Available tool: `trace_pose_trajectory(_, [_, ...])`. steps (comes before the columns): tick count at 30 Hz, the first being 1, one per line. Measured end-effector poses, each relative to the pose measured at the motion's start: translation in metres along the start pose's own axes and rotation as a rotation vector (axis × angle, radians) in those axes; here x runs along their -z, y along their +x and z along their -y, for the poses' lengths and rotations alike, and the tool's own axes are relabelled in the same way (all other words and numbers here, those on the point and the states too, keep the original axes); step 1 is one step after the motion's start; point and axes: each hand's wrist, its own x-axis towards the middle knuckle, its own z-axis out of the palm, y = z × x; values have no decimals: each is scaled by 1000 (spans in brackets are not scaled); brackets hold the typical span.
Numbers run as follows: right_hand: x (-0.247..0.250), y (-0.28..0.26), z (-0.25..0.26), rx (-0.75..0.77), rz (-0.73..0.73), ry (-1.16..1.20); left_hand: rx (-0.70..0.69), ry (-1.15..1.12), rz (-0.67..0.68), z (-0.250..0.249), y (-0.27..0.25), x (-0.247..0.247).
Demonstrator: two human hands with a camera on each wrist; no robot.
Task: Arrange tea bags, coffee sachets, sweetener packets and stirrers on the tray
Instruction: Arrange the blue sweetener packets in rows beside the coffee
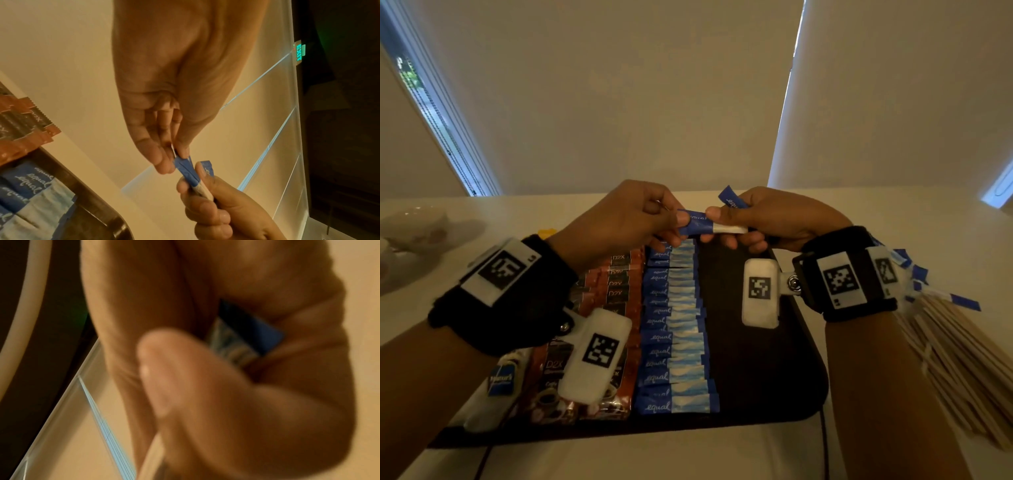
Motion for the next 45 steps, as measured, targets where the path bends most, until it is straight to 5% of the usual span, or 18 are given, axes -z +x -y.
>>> trace_pose_trajectory(7, [3,-1,1,22,-106,29,100,-249,0,-3,-1,0])
trace_pose_trajectory(15, [0,2,1,36,-115,-23,-37,170,-84,-4,2,5])
trace_pose_trajectory(19, [3,2,0,57,-161,12,-10,187,-33,-3,6,14])
trace_pose_trajectory(25, [-7,11,1,47,-193,-14,-173,427,40,-5,24,9])
trace_pose_trajectory(33, [20,-2,-10,-9,-407,61,47,833,324,7,72,19])
trace_pose_trajectory(45, [37,-11,-15,-5,-413,97,181,810,511,46,97,1])
